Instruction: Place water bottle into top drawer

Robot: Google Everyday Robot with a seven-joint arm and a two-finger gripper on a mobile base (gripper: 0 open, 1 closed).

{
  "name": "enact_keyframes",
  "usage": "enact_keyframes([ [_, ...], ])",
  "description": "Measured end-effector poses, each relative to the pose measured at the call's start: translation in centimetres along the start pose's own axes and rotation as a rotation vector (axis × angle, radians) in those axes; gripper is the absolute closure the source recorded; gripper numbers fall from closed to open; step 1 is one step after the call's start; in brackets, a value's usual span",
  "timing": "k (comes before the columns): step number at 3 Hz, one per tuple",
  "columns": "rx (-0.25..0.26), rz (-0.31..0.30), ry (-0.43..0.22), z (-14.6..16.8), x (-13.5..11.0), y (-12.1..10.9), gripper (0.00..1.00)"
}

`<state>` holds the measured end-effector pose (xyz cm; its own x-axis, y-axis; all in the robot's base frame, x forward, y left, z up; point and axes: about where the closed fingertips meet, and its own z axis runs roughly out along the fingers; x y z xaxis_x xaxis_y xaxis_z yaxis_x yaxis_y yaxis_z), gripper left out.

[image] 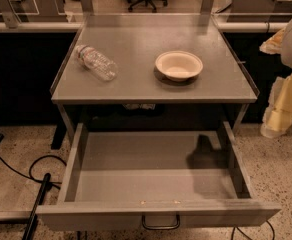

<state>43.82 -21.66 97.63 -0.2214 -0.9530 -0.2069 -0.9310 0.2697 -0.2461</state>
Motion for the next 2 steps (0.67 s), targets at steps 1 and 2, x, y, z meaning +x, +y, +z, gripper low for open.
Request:
enact_keyframes([
  [1, 0.000, 0.000, 0.000, 0.00, 0.00, 0.00, 0.00],
  [2, 0.006, 0.040, 0.006, 0.56, -0.82, -0.49, 0.00],
])
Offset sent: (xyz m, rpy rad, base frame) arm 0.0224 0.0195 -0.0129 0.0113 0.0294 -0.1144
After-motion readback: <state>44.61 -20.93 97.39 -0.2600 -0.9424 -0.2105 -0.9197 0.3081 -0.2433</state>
